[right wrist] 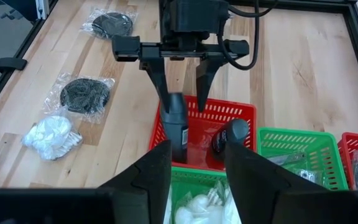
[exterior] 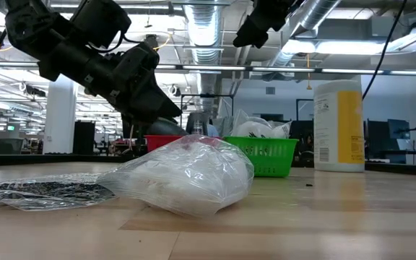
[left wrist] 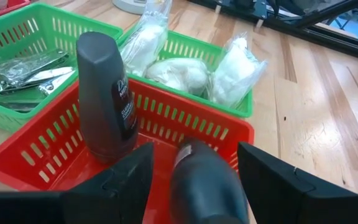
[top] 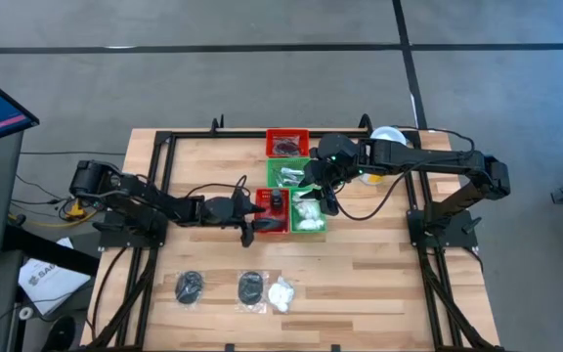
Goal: Pick & Place Travel size toiletries
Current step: Put the white cotton pack into the bottom green bin
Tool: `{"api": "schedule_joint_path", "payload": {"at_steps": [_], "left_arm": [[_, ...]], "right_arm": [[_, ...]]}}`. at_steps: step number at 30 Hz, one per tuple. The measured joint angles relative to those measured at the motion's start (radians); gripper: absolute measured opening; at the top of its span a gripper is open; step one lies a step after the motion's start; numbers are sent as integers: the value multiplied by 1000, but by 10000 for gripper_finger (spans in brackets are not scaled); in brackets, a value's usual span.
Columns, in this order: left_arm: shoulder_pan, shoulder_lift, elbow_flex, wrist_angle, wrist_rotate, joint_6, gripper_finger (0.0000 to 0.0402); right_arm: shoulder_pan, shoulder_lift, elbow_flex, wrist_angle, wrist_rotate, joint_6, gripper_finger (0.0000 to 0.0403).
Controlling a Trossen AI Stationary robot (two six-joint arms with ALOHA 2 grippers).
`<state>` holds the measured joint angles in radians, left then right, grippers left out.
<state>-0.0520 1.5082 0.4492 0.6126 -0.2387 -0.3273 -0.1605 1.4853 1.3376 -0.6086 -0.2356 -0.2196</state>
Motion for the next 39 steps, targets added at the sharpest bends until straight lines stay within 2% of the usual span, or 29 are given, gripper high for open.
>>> {"api": "schedule_joint_path", "payload": {"at_steps": [8,12,15,20,30,39], "left_arm": [[2,-10,0,-5,0,30,215],[2,-69,1,-3,2,40,215],[-9,-134,1,-8,46,42,215],[-76,-182,1,-60,89,39,209],[-273,-141,0,-69,80,2,198],[-353,6,0,44,77,-148,195]], "right_arm": [[0,0,0,0,0,0,138],[0,0,0,0,0,0,142],[0,0,0,-4,0,0,143],[0,0,0,-7,0,1,141],[3,0,0,-13,0,2,139],[4,0,0,-37,0,10,143]]}}
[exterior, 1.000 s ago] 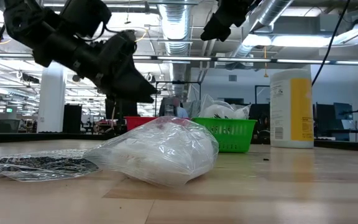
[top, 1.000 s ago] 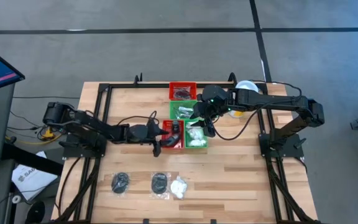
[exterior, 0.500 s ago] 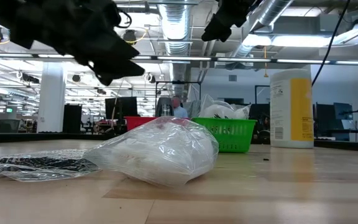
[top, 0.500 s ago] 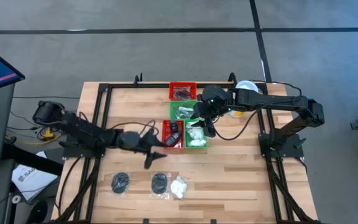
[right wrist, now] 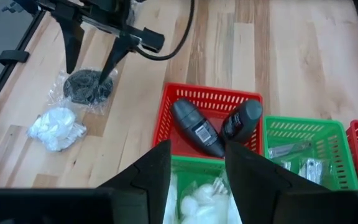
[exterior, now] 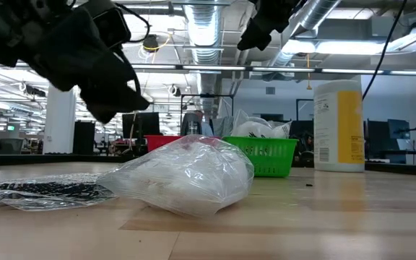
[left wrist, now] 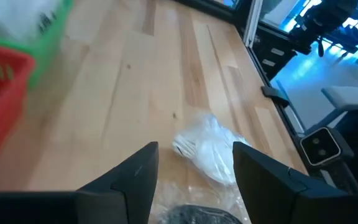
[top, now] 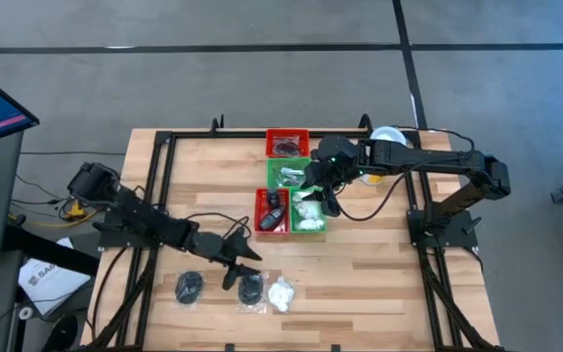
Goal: Pick & Place Travel size toiletries
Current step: Put the white cotton pack into the bottom green bin
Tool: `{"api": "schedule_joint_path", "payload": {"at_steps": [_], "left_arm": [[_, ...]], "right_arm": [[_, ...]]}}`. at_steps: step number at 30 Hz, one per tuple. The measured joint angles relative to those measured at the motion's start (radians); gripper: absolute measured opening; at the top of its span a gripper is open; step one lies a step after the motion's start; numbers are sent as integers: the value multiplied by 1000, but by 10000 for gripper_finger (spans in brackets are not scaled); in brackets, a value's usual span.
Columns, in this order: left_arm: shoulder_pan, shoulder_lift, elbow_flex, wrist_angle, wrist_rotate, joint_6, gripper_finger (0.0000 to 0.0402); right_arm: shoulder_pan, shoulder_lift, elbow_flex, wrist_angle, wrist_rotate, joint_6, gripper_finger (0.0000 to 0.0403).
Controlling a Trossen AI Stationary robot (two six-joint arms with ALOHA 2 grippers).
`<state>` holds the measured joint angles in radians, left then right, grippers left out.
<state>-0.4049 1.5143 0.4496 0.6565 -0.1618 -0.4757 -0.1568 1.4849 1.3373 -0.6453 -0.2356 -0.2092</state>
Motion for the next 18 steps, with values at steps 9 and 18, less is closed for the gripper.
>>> {"api": "schedule_joint_path", "payload": {"at_steps": [9,18], "left_arm": [[-61,165,94,41,-3,-83,191],[-83,290,162,42,4,-146,186]], "right_arm": [[21,0,0,-86,-1,0,137],[45,0,0,-135,-3,23,136]]}}
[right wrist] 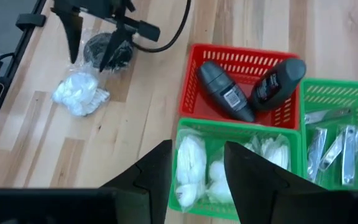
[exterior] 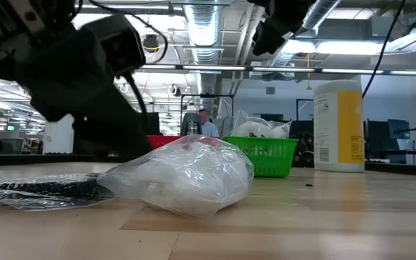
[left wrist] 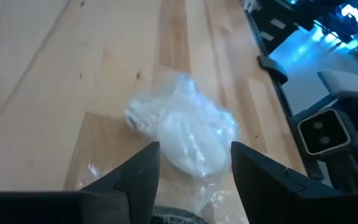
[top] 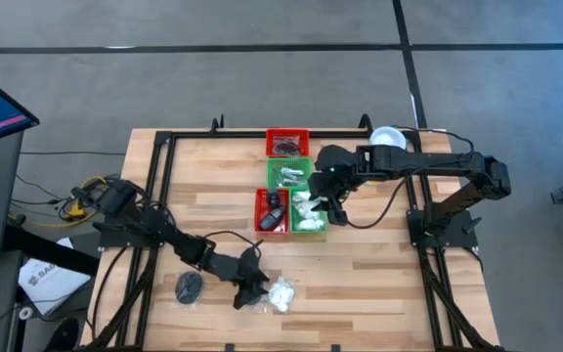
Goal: Pick & Place Travel size toiletries
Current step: Put the white cotton pack into the bottom green bin
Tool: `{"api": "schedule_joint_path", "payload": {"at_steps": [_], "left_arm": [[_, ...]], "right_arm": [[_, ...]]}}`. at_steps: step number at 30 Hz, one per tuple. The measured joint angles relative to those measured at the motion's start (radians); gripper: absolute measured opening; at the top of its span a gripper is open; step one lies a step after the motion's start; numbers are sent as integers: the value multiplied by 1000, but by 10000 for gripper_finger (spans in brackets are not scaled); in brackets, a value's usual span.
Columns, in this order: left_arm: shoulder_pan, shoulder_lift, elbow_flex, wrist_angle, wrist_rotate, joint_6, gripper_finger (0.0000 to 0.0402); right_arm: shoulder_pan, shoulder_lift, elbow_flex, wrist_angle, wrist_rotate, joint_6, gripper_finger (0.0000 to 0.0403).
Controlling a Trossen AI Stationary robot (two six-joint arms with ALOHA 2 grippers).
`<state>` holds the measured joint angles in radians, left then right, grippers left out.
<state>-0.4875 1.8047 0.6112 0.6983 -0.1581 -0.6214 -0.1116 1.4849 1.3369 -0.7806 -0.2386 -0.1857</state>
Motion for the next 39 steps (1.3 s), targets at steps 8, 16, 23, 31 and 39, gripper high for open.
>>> {"api": "schedule_joint_path", "payload": {"at_steps": [8,16,23,31,39], "left_arm": [[0,68,33,3,1,-67,182],[-4,94,48,-9,9,-67,180],[0,96,47,-31,-3,-65,108],[4,96,47,-31,-22,-35,5],[2,96,57,-28,-39,-10,0]], "right_arm": [[13,0,0,-27,0,3,136],[14,0,0,-27,0,3,133],[14,0,0,-27,0,2,134],[13,0,0,-27,0,-8,129],[13,0,0,-27,0,-8,128]]}}
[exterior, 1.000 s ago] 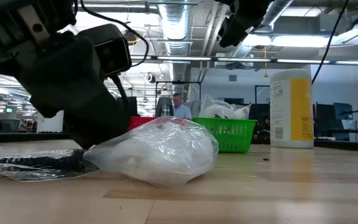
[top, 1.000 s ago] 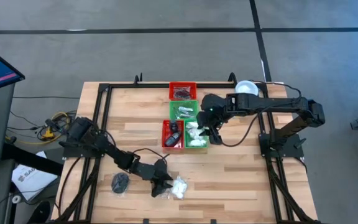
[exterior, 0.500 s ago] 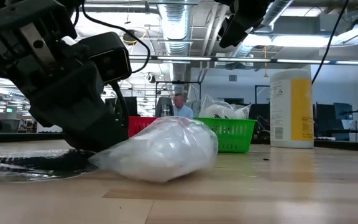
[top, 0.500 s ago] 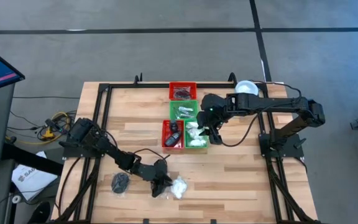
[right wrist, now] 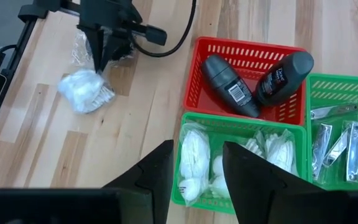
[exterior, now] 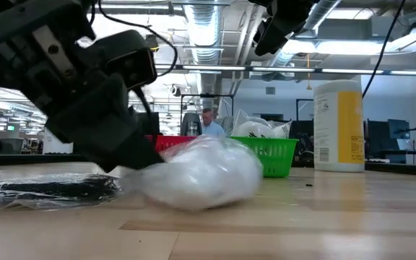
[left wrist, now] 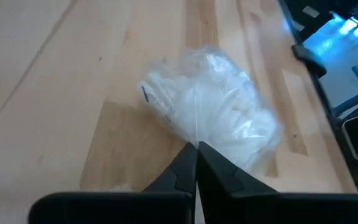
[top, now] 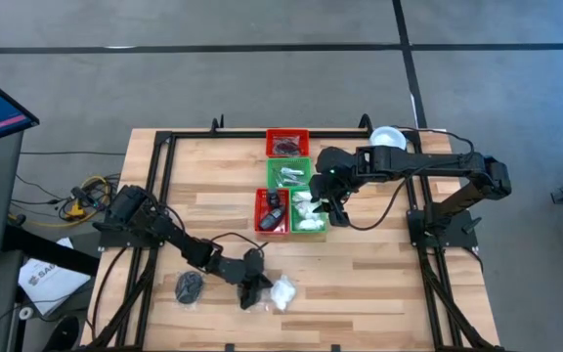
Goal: Pick & Place Travel size toiletries
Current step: Put the white cotton pack into the bottom green bin
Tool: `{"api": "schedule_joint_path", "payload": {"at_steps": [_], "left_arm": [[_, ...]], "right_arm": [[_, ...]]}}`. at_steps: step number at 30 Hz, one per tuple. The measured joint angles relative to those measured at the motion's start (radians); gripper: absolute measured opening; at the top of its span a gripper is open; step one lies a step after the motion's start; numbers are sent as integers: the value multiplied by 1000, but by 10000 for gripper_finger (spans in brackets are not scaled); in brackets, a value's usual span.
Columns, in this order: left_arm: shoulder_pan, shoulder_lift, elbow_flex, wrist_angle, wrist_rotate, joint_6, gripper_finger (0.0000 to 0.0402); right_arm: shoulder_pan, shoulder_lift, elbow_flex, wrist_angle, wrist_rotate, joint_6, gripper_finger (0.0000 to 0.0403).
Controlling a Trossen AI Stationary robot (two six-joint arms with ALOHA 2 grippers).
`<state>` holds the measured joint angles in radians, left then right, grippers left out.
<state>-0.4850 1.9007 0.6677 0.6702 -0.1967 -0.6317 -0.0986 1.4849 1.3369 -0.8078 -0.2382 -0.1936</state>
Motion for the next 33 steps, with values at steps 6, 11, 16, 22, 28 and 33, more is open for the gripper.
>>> {"api": "schedule_joint_path", "payload": {"at_steps": [6,11,16,22,28,33], "left_arm": [[14,-27,37,5,-3,75,0],[22,-145,36,-64,-44,159,0],[22,-291,36,-227,-157,244,0],[64,-422,36,-316,-229,366,0],[136,-504,36,-338,-260,516,0],[191,-538,36,-333,-261,622,0]], "right_arm": [[0,0,0,0,0,0,129],[0,0,1,-12,0,3,129],[0,0,1,-32,0,9,129],[0,0,1,-34,0,13,129],[0,0,1,-28,0,37,129],[0,0,1,-6,0,46,129]]}}
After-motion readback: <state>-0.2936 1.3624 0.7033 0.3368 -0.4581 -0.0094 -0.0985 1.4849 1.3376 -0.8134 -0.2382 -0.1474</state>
